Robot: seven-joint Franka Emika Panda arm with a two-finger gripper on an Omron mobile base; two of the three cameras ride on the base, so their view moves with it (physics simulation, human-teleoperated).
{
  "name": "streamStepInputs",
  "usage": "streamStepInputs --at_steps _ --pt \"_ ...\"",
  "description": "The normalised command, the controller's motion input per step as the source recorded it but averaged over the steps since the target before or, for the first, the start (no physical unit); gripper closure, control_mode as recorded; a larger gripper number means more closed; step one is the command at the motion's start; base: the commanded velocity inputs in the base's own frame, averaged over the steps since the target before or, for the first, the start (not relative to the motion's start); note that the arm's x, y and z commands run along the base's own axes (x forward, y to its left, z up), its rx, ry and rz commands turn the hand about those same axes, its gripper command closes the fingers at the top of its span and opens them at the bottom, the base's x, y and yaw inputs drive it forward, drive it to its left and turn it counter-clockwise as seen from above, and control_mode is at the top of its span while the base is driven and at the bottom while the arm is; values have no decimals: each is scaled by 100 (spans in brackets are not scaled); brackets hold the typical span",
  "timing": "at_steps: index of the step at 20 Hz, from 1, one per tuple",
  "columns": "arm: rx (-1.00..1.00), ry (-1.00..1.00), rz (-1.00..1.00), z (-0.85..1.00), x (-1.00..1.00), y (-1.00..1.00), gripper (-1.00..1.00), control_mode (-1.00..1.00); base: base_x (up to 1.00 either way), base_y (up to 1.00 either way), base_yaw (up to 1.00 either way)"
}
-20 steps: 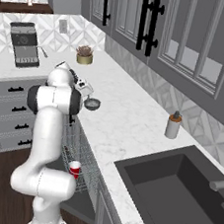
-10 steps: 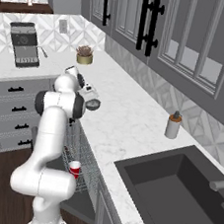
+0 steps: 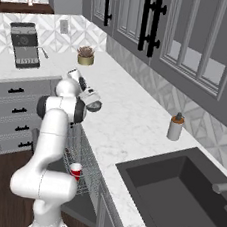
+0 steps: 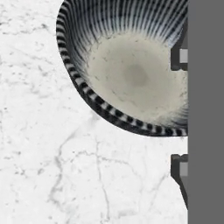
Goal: Pick up the cup and bowl from the counter, place them in the dishwasher, and close the dishwasher door.
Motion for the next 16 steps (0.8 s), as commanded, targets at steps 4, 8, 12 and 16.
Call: streamStepInputs --at_steps 4,8,12,16 --pt "0 -5 9 -13 -59 0 100 -100 0 0 0" --pt "0 -11 3 0 -96 18 100 -100 0 0 0" --pt "0 -23 0 0 -100 61 100 -100 0 0 0" --pt "0 -25 0 0 -100 67 100 -100 0 0 0"
